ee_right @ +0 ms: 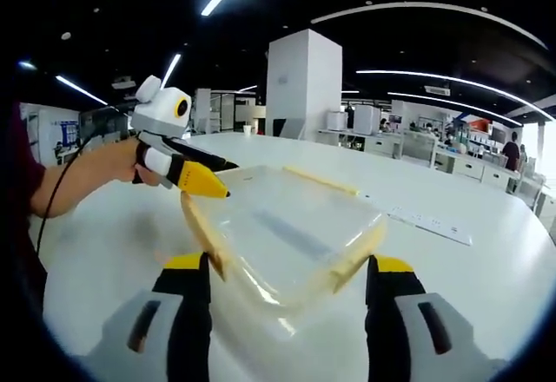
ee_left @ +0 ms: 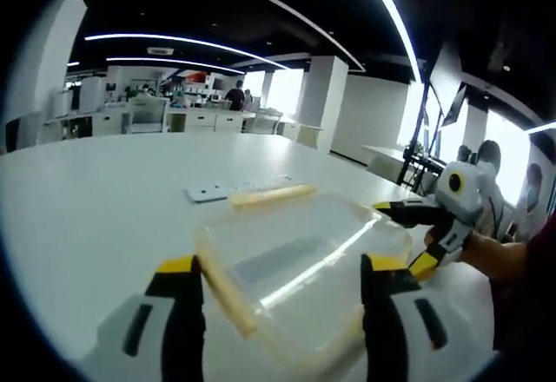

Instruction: Snap each plastic latch of the storage box into its locked position after aligning the lid with the box until every specified latch is closed and the lid sits flush.

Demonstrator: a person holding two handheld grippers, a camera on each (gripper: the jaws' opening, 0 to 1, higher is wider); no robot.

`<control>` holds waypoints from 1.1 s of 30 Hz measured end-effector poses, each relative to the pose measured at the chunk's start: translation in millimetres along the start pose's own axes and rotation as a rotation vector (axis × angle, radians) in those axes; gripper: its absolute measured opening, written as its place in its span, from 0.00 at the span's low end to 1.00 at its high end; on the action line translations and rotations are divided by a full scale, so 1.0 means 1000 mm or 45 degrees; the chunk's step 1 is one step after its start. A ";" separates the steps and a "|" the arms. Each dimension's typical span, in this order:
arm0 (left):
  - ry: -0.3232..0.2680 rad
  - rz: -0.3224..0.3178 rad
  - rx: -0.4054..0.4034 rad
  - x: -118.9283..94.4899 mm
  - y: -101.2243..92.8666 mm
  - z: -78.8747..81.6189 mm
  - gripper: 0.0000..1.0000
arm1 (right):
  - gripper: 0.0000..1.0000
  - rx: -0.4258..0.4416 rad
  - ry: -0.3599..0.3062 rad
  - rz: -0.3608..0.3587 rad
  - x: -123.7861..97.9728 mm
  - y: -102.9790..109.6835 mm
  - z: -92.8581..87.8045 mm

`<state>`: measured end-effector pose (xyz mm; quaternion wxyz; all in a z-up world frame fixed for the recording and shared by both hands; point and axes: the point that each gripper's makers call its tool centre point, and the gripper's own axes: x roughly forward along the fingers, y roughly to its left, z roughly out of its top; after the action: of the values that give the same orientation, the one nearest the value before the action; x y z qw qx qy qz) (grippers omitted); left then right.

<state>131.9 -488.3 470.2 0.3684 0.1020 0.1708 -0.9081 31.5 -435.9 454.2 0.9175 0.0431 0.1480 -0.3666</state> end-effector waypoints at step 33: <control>-0.007 -0.001 0.019 0.002 -0.001 0.001 0.76 | 0.69 0.056 -0.062 -0.036 0.000 -0.004 -0.003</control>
<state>130.1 -489.5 470.8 0.3678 0.1020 0.1630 -0.9098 28.1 -437.8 451.6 0.9143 0.0525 0.1182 -0.3838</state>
